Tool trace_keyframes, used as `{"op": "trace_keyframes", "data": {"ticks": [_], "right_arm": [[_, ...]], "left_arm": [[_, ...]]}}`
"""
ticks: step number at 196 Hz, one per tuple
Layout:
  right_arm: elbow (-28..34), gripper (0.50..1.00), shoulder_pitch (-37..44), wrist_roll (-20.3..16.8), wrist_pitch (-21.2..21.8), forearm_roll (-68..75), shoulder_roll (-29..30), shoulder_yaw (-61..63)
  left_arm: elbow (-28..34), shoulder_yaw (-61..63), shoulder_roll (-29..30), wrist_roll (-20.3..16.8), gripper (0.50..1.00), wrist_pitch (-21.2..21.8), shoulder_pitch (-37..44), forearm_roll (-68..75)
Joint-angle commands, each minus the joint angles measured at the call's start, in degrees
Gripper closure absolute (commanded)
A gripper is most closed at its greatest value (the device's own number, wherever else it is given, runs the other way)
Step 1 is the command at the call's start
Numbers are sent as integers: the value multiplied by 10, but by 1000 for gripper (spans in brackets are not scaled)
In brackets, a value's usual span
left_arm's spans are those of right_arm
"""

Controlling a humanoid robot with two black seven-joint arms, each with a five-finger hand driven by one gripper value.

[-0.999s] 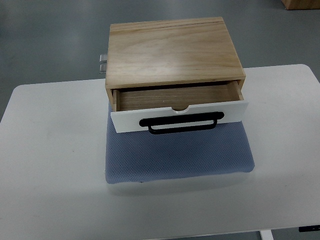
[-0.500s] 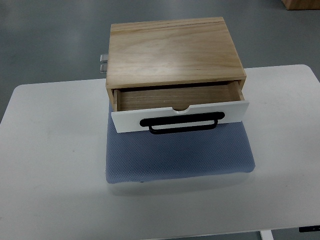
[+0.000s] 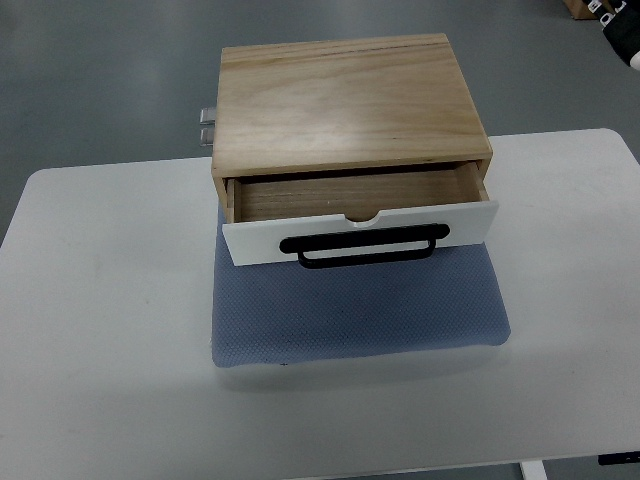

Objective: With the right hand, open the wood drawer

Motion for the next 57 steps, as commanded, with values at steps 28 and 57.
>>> {"op": "trace_keyframes", "data": {"ticks": [28, 57], "right_arm": [[-2, 548, -46, 2, 6, 0, 27, 6], [-2, 548, -61, 3, 6, 0, 37, 7]], "left_arm": [[0, 0, 0, 0, 500, 0, 0, 0], [0, 0, 0, 0, 500, 0, 0, 0]]}}
